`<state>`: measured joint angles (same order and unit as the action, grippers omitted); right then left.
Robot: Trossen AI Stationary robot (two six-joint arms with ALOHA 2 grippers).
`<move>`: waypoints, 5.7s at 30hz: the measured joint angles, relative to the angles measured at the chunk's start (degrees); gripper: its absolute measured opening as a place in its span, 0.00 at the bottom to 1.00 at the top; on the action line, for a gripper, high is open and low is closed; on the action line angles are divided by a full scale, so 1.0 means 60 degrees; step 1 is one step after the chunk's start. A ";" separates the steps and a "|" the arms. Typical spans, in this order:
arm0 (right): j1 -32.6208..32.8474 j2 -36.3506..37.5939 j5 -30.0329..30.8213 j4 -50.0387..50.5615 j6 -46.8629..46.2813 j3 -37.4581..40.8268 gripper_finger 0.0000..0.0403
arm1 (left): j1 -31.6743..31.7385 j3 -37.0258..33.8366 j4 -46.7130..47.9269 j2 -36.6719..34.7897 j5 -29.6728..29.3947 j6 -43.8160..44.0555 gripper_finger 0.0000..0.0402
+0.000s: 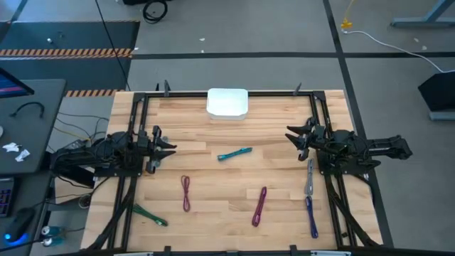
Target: Pick and place USB-C Cables
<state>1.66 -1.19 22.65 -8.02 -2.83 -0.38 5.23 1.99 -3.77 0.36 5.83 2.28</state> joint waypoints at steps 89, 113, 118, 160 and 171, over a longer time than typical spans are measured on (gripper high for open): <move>-0.2590 -1.0716 -0.1260 -0.4345 -0.9493 -0.7689 0.39 | 0.0011 -0.0002 -0.0904 0.0000 -0.0783 0.0255 0.23; -0.3704 -1.0306 -0.3236 -0.5972 -0.6487 -0.7690 0.39 | 0.0010 -0.0002 -0.0911 -0.0001 -0.0783 0.0628 0.21; -0.3962 -1.0374 -0.3220 -0.4200 -0.8172 -0.7694 0.39 | 0.0007 -0.0002 -0.0911 -0.0002 -0.0785 0.1098 0.20; -0.4965 -1.0424 -0.2227 -0.3218 -0.8856 -0.7686 0.39 | 0.0009 -0.0002 -0.1399 -0.0003 -0.0784 0.1771 0.21; -0.5190 -1.0425 -0.2290 -0.4064 -0.8409 -0.7686 0.39 | 0.0007 -0.0002 -0.1395 0.0000 -0.0786 0.1760 0.23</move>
<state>-29.48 -63.75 8.91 -32.41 -53.29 -46.50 5.28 1.98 -12.14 0.36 1.11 12.84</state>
